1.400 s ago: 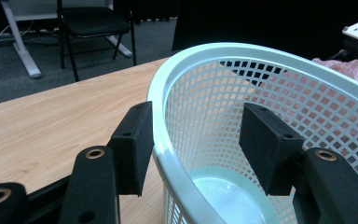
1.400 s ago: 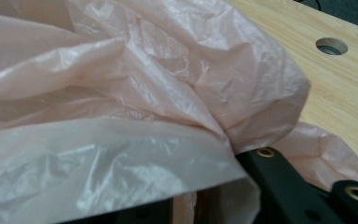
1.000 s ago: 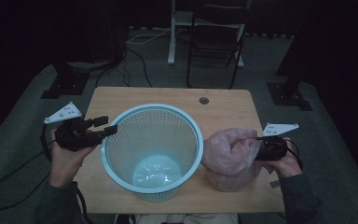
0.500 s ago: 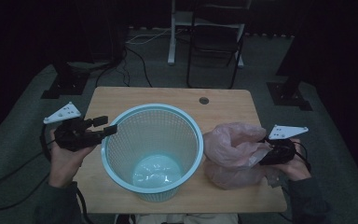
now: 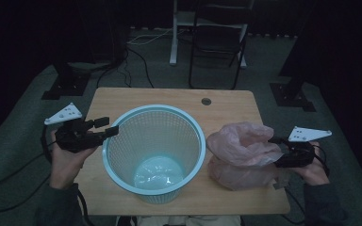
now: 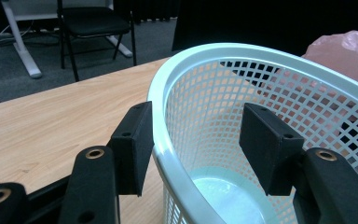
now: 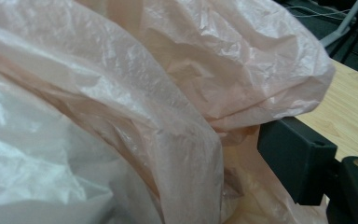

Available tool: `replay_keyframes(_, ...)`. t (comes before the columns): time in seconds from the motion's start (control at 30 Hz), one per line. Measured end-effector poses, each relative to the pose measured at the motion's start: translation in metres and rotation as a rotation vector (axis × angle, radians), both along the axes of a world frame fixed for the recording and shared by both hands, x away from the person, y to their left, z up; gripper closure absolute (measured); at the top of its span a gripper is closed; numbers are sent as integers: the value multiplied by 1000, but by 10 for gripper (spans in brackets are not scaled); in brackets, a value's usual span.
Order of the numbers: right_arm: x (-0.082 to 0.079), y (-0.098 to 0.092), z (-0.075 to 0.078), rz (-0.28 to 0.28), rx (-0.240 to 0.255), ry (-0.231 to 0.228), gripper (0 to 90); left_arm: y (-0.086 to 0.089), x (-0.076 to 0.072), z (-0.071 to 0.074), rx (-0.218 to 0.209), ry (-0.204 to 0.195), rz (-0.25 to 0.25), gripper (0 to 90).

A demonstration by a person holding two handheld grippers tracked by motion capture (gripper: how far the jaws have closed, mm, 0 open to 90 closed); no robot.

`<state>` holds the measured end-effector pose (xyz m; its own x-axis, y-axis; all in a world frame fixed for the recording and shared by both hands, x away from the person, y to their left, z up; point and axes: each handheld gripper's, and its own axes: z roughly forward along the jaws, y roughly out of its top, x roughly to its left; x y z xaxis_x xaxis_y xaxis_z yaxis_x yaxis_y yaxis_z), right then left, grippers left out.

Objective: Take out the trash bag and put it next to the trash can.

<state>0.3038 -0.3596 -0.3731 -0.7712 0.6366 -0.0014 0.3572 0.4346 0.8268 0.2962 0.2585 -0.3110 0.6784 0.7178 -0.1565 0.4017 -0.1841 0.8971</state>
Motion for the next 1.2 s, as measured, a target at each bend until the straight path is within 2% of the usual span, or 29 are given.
replay_keyframes(0.17,-4,-5,3,-8,-8,-5,258,0,0,0,-1,0,1,449)
replay_keyframes(0.4,-9,-13,8,-22,14,-20,239,0,0,0,-2,0,2,449)
replay_keyframes(0.53,-10,-14,9,-23,7,-26,232,0,0,0,-1,-1,0,449)
replay_keyframes(1.0,-12,-14,10,-6,14,-39,229,0,0,0,-2,1,1,449)
replay_keyframes(1.2,-19,-15,12,34,24,-47,223,0,0,-1,-5,3,0,449)
